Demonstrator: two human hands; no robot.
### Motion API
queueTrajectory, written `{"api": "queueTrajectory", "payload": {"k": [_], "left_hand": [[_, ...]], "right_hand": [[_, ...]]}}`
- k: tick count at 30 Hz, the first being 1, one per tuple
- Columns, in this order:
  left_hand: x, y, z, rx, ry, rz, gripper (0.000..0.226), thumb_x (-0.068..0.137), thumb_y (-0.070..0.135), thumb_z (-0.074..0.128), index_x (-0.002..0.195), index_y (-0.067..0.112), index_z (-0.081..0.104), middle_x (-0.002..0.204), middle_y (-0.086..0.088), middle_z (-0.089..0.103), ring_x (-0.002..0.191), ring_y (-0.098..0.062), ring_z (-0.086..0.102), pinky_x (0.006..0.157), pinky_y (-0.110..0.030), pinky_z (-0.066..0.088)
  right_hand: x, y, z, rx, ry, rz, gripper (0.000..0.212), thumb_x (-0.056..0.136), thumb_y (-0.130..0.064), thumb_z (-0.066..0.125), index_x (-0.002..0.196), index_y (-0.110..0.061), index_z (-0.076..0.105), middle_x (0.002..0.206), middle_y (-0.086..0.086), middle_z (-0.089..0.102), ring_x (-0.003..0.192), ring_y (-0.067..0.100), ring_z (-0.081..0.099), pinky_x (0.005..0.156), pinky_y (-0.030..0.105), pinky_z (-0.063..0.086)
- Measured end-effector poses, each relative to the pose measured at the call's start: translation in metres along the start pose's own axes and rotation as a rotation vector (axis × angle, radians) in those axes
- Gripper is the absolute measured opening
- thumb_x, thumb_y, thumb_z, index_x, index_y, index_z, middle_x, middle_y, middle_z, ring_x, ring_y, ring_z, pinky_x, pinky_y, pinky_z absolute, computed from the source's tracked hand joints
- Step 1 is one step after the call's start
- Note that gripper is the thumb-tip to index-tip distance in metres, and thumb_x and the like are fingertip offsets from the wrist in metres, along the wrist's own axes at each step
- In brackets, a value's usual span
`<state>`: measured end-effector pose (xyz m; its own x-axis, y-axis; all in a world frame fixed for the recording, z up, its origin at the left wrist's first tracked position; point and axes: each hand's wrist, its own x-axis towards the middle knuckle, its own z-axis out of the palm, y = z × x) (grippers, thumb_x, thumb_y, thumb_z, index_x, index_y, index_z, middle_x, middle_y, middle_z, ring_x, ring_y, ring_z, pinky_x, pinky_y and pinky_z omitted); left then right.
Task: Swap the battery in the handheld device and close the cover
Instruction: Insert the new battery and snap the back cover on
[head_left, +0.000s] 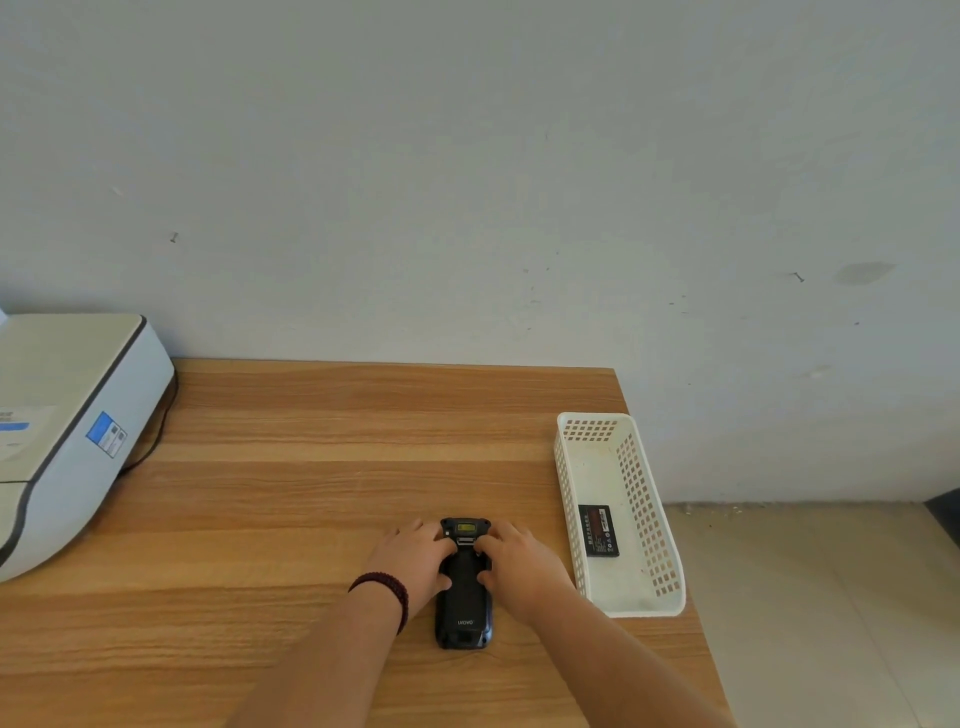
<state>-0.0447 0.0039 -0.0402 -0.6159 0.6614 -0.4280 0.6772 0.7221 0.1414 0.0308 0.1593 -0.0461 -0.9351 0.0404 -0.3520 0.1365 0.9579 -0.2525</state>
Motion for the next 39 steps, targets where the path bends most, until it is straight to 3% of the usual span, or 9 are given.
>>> {"api": "queueTrajectory", "payload": {"k": [12, 17, 39], "left_hand": [[0.008, 0.002, -0.005, 0.02, -0.026, -0.02, 0.037, 0.091, 0.034, 0.059, 0.126, 0.023, 0.054, 0.128, 0.0, 0.053, 0.123, -0.022, 0.042, 0.1, -0.04, 0.038], [0.011, 0.004, -0.005, 0.053, -0.018, -0.027, 0.039, 0.09, 0.041, 0.058, 0.125, 0.024, 0.055, 0.126, 0.0, 0.055, 0.122, -0.021, 0.044, 0.102, -0.041, 0.038], [0.018, 0.005, -0.004, 0.014, 0.004, -0.07, 0.037, 0.086, 0.038, 0.065, 0.12, 0.023, 0.058, 0.121, 0.002, 0.058, 0.119, -0.02, 0.046, 0.101, -0.042, 0.037]], "right_hand": [[0.007, -0.001, -0.004, -0.082, -0.033, -0.021, 0.036, 0.093, -0.034, 0.058, 0.126, -0.022, 0.051, 0.13, 0.003, 0.048, 0.119, 0.023, 0.045, 0.094, 0.039, 0.046], [0.007, 0.0, -0.005, -0.1, -0.046, -0.024, 0.041, 0.091, -0.041, 0.06, 0.126, -0.022, 0.051, 0.132, 0.003, 0.047, 0.121, 0.025, 0.044, 0.095, 0.042, 0.045], [0.015, 0.002, -0.009, -0.128, -0.076, -0.022, 0.047, 0.087, -0.046, 0.064, 0.126, -0.023, 0.052, 0.129, 0.001, 0.049, 0.12, 0.023, 0.044, 0.095, 0.042, 0.044]]}}
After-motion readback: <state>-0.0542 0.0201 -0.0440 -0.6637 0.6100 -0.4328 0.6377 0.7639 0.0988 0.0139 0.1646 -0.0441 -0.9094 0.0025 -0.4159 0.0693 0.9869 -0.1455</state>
